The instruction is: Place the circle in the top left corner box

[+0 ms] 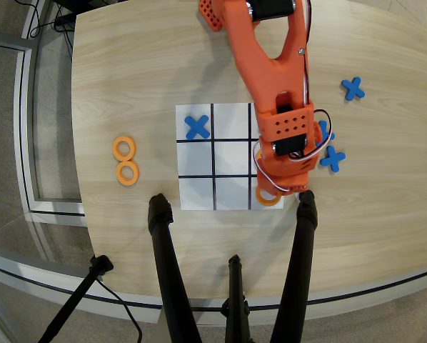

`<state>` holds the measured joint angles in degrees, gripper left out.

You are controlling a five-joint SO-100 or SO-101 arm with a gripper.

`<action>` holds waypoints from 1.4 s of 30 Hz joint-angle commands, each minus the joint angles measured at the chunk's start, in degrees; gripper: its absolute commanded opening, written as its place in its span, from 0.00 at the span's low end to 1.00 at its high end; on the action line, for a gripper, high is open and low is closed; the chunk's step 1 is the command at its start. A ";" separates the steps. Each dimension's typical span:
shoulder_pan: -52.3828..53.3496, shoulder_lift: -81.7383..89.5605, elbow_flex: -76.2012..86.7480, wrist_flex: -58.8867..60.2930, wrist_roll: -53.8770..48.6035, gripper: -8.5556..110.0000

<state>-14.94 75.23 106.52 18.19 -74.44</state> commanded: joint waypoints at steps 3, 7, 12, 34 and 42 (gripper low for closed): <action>0.26 0.70 -1.23 0.35 -0.18 0.07; 0.09 0.70 -1.23 0.53 -0.18 0.07; 0.18 0.79 -1.32 0.53 -0.18 0.08; 0.44 1.67 -0.79 0.70 -0.53 0.12; 1.76 8.35 -0.62 8.17 0.09 0.12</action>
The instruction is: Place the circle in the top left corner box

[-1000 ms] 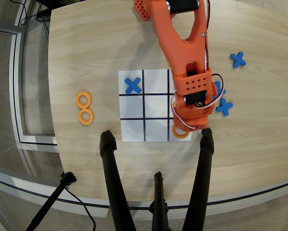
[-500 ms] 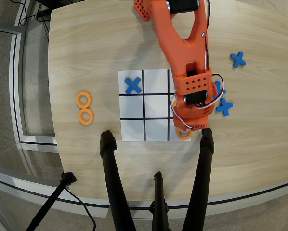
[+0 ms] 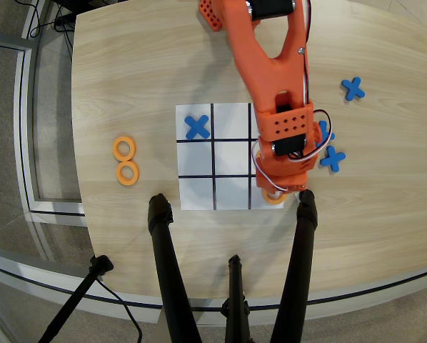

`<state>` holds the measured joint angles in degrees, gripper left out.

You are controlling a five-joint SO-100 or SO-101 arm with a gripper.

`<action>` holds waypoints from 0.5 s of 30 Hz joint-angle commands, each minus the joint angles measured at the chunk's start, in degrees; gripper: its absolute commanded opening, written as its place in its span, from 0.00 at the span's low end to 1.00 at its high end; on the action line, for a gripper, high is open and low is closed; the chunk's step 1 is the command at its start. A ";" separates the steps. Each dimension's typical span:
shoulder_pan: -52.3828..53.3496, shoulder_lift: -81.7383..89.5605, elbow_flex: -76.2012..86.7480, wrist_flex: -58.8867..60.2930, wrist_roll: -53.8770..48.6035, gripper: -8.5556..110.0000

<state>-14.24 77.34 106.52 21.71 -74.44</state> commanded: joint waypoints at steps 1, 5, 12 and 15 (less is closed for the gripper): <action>1.23 9.23 -0.53 8.96 0.53 0.12; 2.20 28.83 4.04 29.27 0.35 0.12; 4.39 68.82 34.10 33.84 -3.43 0.12; 6.06 84.55 48.78 32.34 -6.94 0.12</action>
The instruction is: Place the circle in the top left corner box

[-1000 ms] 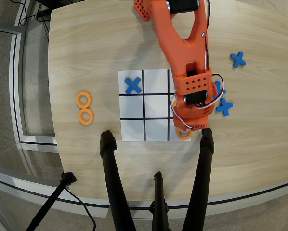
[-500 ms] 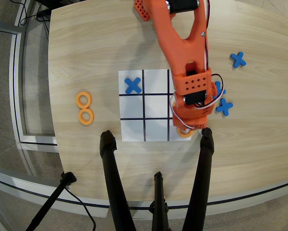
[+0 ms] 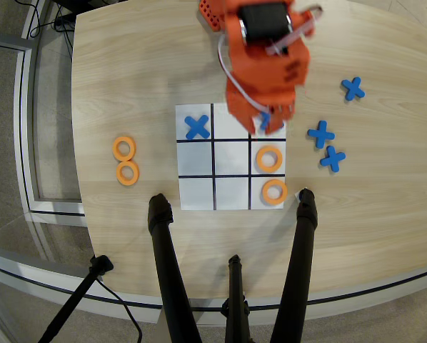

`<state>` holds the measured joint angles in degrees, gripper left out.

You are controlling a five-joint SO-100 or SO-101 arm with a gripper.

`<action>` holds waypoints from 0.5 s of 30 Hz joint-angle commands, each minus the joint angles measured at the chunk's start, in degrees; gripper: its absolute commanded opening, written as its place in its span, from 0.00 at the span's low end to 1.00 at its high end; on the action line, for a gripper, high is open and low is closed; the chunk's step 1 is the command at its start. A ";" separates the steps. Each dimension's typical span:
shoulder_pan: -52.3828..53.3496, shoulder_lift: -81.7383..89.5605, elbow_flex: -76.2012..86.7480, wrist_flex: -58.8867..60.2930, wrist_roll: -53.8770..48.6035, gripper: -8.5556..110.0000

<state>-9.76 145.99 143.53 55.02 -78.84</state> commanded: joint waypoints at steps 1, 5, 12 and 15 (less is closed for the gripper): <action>2.20 20.39 16.26 -1.49 -3.52 0.12; 4.22 33.66 30.41 -2.02 -5.27 0.12; 5.27 45.18 39.99 5.89 -6.06 0.09; 5.62 46.41 39.99 10.02 -6.06 0.07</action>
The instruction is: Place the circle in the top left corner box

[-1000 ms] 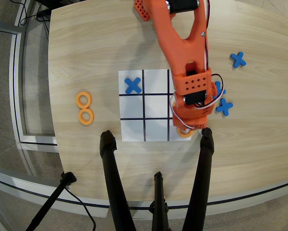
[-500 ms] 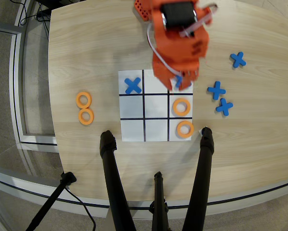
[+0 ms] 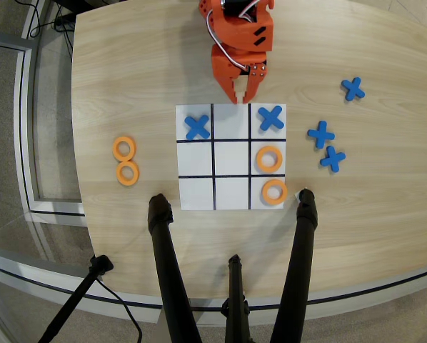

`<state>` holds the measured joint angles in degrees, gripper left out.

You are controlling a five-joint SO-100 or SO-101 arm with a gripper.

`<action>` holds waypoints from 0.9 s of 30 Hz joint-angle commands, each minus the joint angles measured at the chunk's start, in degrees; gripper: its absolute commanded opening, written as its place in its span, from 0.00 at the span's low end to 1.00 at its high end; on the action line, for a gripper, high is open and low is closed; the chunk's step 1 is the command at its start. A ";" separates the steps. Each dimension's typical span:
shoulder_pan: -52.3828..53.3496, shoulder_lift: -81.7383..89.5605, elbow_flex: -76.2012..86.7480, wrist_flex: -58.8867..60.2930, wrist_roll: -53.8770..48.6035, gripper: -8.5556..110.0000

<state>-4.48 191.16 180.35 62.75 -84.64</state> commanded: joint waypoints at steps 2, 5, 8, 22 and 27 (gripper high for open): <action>1.58 1.23 3.16 3.43 -0.26 0.07; 5.01 1.23 3.16 6.50 -0.35 0.07; 14.06 1.14 3.16 8.70 -0.35 0.07; 95.10 3.52 3.16 11.69 0.18 0.07; 99.14 3.43 3.16 11.78 0.18 0.07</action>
<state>93.34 193.45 180.35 74.18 -84.64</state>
